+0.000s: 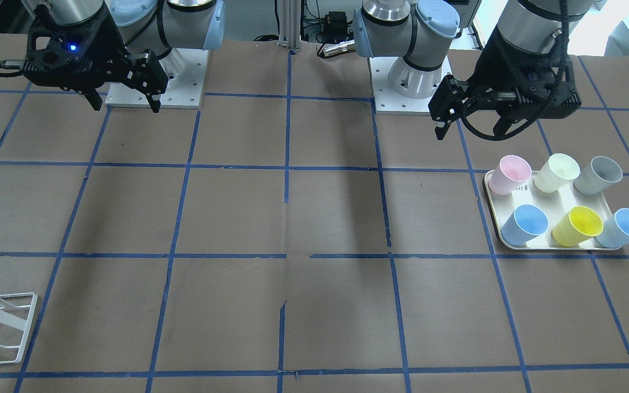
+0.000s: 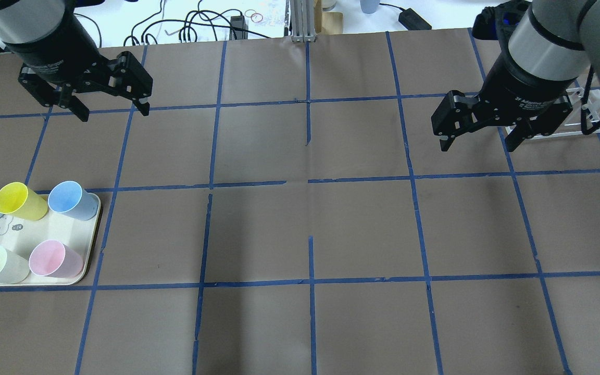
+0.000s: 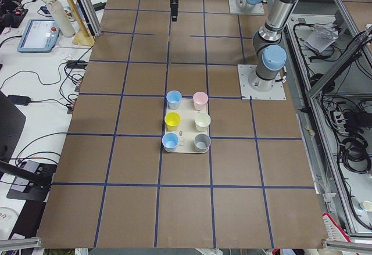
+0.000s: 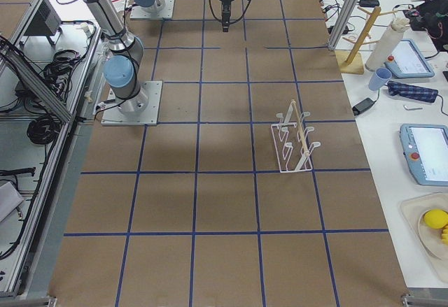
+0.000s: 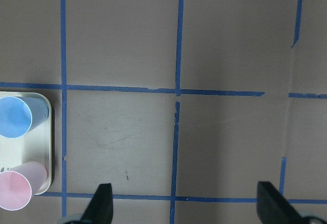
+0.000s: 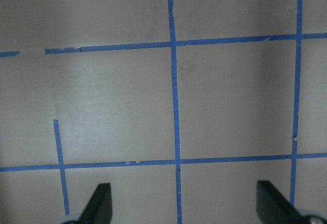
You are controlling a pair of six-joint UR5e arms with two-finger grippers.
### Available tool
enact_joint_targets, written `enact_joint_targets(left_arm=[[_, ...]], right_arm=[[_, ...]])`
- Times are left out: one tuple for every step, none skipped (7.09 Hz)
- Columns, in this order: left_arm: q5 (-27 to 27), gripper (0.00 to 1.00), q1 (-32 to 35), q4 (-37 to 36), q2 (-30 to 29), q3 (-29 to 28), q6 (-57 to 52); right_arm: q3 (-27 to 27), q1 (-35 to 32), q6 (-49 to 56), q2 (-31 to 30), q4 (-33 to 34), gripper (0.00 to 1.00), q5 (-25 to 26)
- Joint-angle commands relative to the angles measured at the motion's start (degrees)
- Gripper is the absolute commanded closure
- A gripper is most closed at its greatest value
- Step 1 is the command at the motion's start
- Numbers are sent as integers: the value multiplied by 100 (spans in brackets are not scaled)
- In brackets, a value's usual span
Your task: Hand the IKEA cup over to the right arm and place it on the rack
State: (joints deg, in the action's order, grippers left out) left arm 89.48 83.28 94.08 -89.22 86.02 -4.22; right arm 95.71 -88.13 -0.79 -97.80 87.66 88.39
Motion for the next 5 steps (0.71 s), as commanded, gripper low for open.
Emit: enact_joint_targets(left_arm=[[-27,0,-1604,198,-33,38,-1617],[-36,0,-2266,120,-86,160,-2374],[-1,0,-2759,-212,-321,222,-3321],[-1,0,-3356,-650,-689,214,-4140],[-53,0,-3971,-942,-1084,196,-5122]], right_arm=[[-9,15,-17,6,-3,0,3],[0,-28,-122,-28,5,0,-14],[17,-28,-123,-63,14,0,-15],[26,-37,-114,-64,40,0,-84],[9,-37,-123,-55,41,0,-224]])
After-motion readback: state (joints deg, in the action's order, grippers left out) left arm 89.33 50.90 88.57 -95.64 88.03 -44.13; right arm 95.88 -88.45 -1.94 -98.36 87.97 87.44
